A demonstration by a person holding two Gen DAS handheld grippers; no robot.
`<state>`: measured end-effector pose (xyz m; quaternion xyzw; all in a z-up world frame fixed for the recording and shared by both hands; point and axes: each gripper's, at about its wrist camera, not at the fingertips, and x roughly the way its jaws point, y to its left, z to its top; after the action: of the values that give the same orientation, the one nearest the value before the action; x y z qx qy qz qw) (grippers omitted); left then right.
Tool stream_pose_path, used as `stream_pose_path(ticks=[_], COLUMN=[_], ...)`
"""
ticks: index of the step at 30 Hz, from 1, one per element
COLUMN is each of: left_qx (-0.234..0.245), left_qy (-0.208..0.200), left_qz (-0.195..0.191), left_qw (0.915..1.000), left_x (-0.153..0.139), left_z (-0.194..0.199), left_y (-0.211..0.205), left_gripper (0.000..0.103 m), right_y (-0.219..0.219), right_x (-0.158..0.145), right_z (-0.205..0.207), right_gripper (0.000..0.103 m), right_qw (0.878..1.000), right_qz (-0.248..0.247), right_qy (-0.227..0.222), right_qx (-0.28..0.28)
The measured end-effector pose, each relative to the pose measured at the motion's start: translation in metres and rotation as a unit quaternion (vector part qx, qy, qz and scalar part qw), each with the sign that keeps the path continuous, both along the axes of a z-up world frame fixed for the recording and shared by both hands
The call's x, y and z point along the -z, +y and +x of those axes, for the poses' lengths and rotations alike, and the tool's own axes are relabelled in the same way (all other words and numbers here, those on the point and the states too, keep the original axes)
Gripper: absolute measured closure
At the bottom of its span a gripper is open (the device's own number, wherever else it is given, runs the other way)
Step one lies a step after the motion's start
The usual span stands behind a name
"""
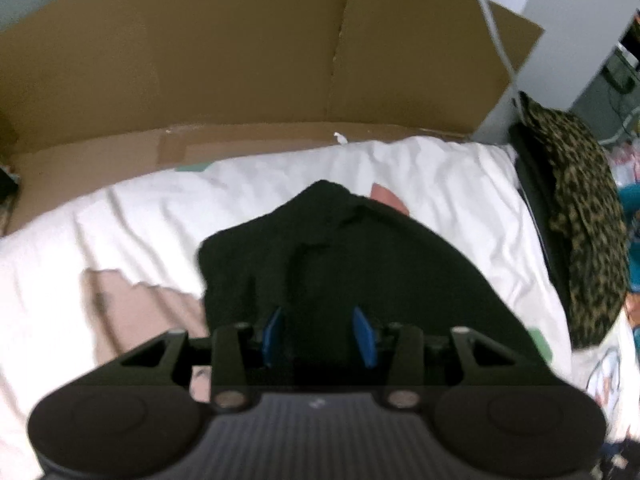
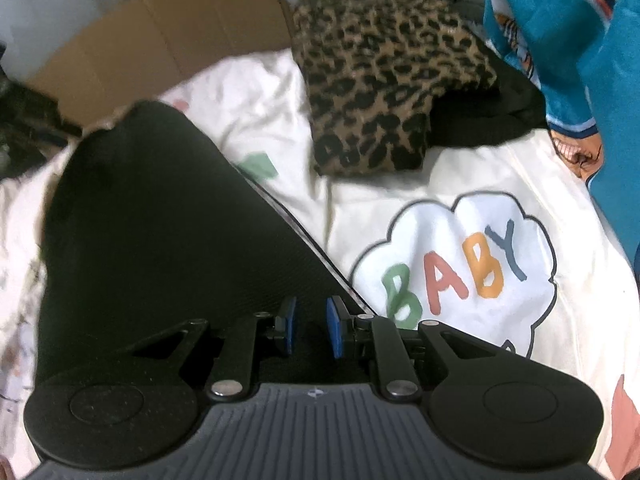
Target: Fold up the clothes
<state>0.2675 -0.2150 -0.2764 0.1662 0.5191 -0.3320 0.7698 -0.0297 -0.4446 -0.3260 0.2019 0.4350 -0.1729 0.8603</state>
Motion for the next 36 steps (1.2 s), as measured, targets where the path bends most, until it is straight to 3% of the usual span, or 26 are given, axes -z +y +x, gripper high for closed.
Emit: stream_pose_path(ticks=[5, 12, 15, 19, 27, 36], left_qx=[-0.007, 0.011, 0.012, 0.026, 0.034, 0.072], left_qy=[-0.01, -0.004, -0.002, 0.021, 0.054, 0.066], left_qz=[0.001, -0.042, -0.061, -0.053, 0.0, 0.017], left_qw=[0.9999, 0.999, 0.998, 0.9981, 0.9979, 0.9951], left_x=[-0.027, -0.038, -0.027, -0.001, 0.06, 0.07], left_z=[-0.01, -0.027, -0.029, -0.036, -0.052, -0.091], left_y=[0.026, 0.043, 0.044, 0.039, 0.035, 0.046], left_gripper=[0.06, 0.059, 0.059, 0.059, 0.06, 0.056], right_y=[0.003, 0.009, 0.006, 0.006, 0.008, 0.007], right_x=[-0.013, -0.002, 0.004, 0.013, 0.032, 0.032], right_z=[-0.002, 0.001, -0.002, -0.004, 0.001, -0.004], right_gripper=[0.079, 0.079, 0.079, 0.079, 0.079, 0.079], right_qw=[0.999, 0.999, 1.0, 1.0, 0.999, 0.999], right_qz=[0.001, 0.014, 0.019, 0.022, 0.008, -0.006], right_qy=[-0.039, -0.03, -0.018, -0.002, 0.036, 0.047], right_qx=[0.002, -0.017, -0.008, -0.003, -0.002, 0.002])
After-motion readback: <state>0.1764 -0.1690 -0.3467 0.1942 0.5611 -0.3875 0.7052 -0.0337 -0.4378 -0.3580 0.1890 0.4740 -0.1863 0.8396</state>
